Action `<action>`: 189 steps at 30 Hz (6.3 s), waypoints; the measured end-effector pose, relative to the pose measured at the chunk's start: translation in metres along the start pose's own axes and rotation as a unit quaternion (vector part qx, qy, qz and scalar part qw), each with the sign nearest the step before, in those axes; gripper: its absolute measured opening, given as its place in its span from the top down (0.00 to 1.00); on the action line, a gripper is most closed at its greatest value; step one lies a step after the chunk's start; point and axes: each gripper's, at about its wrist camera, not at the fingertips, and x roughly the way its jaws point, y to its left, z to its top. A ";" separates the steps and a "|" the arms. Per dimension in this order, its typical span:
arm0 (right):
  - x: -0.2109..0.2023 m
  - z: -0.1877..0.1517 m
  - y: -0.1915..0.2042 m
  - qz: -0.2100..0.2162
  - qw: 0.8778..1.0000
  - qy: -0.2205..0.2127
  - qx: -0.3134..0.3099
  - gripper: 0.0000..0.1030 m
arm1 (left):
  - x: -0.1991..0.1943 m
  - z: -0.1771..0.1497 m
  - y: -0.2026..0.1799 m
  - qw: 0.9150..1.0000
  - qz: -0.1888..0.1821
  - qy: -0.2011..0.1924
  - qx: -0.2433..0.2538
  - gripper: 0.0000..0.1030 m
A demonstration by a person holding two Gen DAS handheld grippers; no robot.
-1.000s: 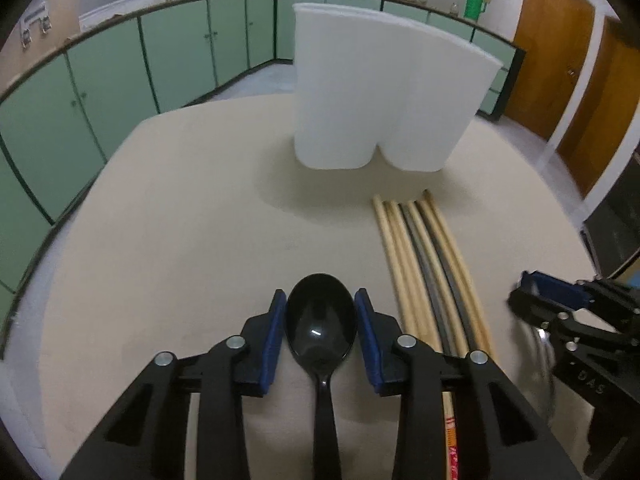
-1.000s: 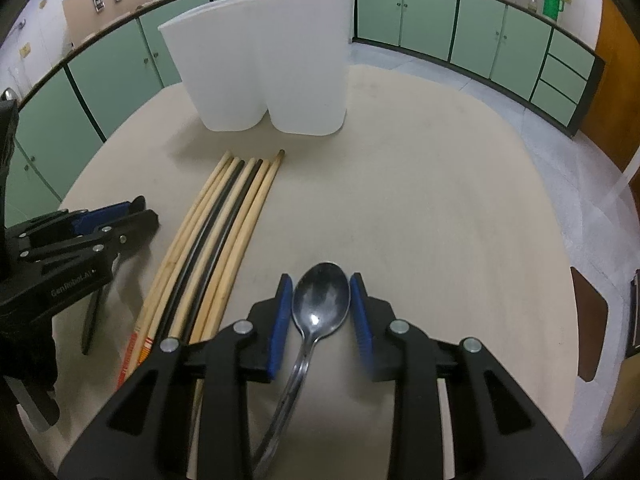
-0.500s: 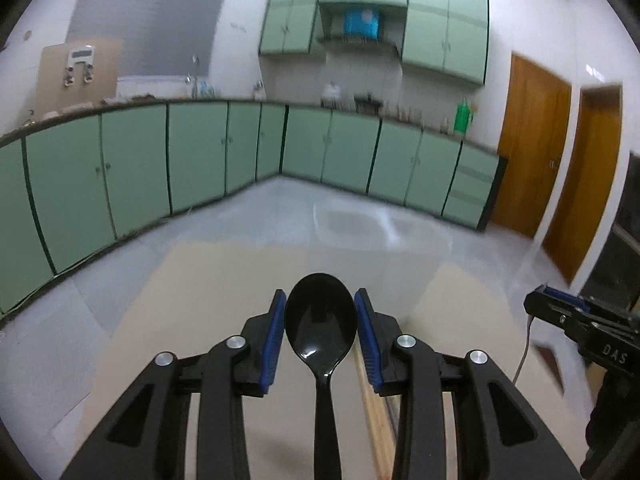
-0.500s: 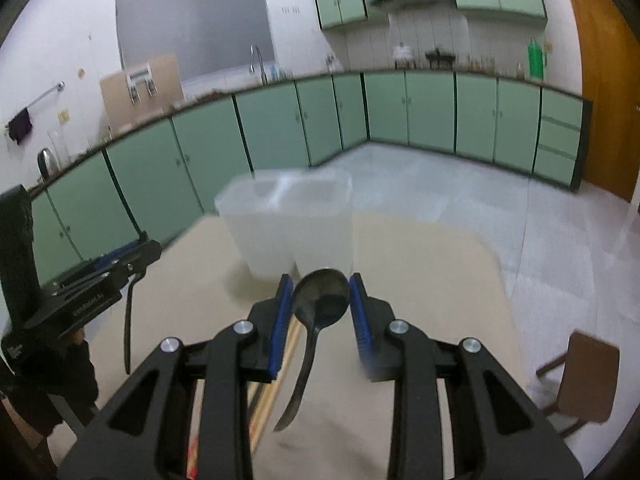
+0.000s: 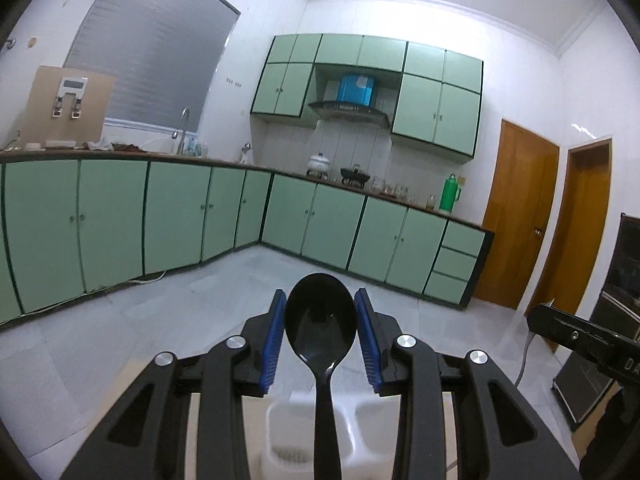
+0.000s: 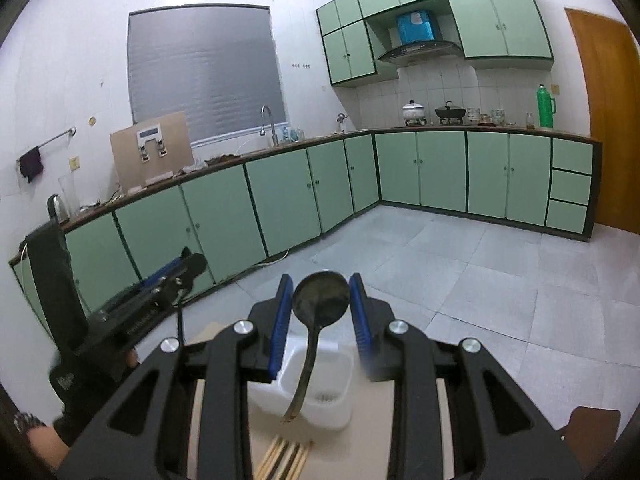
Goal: Organize utensils
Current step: 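Carry both spoons to the white holder and release them inside with both tools, then withdraw both open tools from the holder back over the chopsticks, then grasp a plain wooden chopstick with the right tool while the left tool grasps a red chopstick, then lift both chopsticks, insert them upright into the white holder and open both tools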
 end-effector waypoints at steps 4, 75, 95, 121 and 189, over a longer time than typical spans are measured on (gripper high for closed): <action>0.031 0.004 -0.006 -0.028 1.000 0.005 -0.014 0.73 | 0.030 -0.004 0.001 1.000 0.003 -0.006 -0.008 0.67; -0.060 -0.296 0.102 -0.080 0.963 0.255 -0.029 0.58 | -0.178 -0.231 0.025 0.941 0.094 0.316 0.082 0.16; -0.070 -0.295 0.075 -0.067 0.966 0.248 0.007 0.93 | -0.163 -0.258 -0.015 0.928 0.052 0.355 0.103 0.16; -0.081 -0.289 0.076 -0.044 0.969 0.243 0.002 0.94 | -0.161 -0.248 -0.031 0.944 0.030 0.313 0.101 0.94; 0.051 0.015 0.020 -0.021 0.995 0.098 -0.028 0.94 | -0.008 0.006 -0.034 0.990 -0.003 0.109 0.093 0.94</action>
